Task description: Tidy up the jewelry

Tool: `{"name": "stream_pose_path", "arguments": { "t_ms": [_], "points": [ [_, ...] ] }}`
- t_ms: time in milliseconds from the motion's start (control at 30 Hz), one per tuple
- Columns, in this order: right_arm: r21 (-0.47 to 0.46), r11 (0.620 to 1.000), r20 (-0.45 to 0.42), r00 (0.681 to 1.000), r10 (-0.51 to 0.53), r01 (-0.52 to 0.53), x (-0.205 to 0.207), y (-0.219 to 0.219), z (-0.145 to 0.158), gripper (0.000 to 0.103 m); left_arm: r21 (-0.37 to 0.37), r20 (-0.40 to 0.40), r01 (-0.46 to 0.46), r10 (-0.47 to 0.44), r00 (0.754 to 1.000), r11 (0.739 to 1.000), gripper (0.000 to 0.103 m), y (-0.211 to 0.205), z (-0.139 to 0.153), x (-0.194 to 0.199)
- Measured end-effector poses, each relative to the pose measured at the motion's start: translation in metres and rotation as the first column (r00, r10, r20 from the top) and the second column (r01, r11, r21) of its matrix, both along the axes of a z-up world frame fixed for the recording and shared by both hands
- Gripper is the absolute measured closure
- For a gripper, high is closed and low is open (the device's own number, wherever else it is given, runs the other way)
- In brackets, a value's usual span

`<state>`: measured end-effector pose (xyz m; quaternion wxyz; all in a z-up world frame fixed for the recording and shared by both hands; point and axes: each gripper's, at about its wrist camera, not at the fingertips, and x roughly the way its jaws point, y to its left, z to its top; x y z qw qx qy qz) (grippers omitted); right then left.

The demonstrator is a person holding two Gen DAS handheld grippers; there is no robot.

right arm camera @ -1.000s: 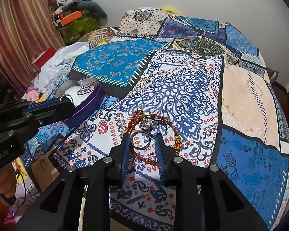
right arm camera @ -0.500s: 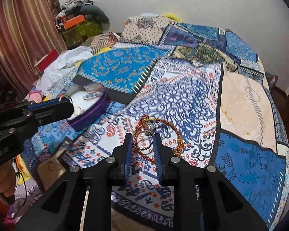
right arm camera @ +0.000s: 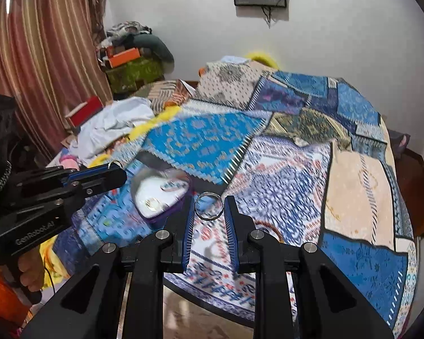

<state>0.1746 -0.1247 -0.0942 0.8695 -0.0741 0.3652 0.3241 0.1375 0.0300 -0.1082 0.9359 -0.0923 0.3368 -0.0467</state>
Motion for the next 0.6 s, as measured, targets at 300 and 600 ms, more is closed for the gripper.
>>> {"name": "stream_pose_path", "arguments": {
  "t_ms": [300,600],
  "points": [
    [0.058,0.996,0.039,0.997,0.065,-0.068,-0.005,0.03,0.017,0.084,0.023,0.019,-0.082,0.082,0.996,0.996,0.095,0.036,0.006,-0.008],
    [0.064,0.991,0.002,0.993,0.114,-0.114,0.0,0.059,0.002,0.084,0.011,-0.018,-0.108,0.108,0.994,0.994,0.095,0.056,-0.011,-0.005]
  ]
}}
